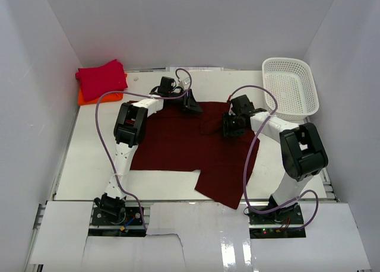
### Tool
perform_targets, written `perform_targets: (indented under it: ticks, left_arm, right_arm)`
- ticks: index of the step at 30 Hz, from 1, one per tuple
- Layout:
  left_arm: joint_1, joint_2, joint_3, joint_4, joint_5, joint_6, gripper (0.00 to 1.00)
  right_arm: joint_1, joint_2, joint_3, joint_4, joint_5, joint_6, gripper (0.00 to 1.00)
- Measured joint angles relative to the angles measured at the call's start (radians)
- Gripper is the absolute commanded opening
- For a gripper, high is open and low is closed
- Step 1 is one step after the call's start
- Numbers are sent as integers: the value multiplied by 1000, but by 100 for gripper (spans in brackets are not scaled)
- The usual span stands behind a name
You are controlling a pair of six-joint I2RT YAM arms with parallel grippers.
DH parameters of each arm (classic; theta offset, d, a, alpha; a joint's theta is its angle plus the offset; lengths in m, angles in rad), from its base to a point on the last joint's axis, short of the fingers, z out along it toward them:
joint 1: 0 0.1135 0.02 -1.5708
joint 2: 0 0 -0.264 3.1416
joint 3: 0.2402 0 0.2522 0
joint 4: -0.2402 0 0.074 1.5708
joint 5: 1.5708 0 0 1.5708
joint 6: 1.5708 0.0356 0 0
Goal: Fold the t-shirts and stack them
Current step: Fold the flattened tshirt in 1/3 of the way
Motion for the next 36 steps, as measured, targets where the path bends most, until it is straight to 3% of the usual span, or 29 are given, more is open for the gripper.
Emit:
perform_targets:
  ticks: [16,28,30,31,34,36]
  left_arm:
    - [0,0,0,0,0,0,51]
    - [0,0,0,0,1,0,51]
    - [0,0,0,0,1,0,51]
    - [0,0,0,0,2,0,51]
    - [0,0,0,0,2,0,51]
    - [0,0,0,0,2,0,51]
  right_arm:
    - [2,103,139,-62,55,-43,46]
    - [3,139,156,-86,73,-48,44]
    - [5,139,156,-94,85,-50,39]
    - [5,139,156,-97,91,-53,30]
    - [6,139,156,-100,104,-63,17]
    - [7,142,157,-100,107,-66,15]
